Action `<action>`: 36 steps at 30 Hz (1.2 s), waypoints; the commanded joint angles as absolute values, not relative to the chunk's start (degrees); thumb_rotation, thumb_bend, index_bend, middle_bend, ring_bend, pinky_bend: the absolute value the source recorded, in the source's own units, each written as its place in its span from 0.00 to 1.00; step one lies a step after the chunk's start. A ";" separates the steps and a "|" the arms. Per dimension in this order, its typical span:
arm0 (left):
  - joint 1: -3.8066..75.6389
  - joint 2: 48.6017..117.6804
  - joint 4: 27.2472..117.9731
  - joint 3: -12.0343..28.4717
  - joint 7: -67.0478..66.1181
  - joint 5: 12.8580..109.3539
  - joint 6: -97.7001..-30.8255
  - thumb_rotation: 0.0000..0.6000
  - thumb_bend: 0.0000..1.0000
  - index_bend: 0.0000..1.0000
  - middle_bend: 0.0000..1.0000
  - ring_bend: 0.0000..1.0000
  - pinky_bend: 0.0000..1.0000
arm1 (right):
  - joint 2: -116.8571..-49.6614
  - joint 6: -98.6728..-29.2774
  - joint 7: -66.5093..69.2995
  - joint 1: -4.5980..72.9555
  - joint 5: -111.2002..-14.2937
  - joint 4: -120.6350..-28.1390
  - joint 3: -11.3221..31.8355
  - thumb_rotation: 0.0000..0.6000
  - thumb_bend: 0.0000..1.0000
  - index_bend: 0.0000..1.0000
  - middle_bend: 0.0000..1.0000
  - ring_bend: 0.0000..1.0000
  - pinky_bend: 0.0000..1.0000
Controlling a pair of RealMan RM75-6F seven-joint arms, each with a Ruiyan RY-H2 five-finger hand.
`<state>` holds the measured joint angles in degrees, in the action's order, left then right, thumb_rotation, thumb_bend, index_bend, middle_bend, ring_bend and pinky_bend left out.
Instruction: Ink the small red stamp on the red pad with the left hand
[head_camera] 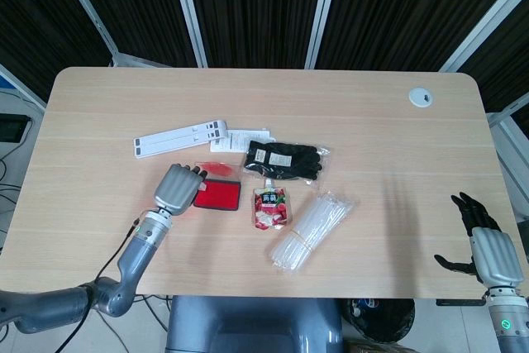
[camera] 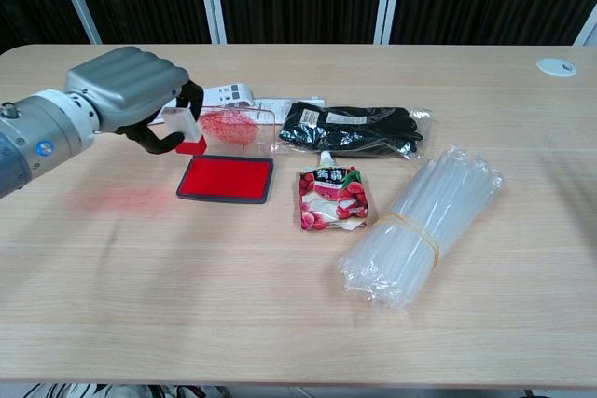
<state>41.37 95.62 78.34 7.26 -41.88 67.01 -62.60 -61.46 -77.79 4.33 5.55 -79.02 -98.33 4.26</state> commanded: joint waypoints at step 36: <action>36.14 96.92 71.47 3.32 -41.27 65.35 -61.45 1.00 0.48 0.66 0.68 0.50 0.60 | -61.40 -77.43 4.60 5.62 -78.73 -98.59 4.29 1.00 0.19 0.00 0.00 0.00 0.19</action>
<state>36.13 97.00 71.37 3.26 -41.15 65.45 -61.53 -61.40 -77.43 4.60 5.62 -78.73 -98.59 4.29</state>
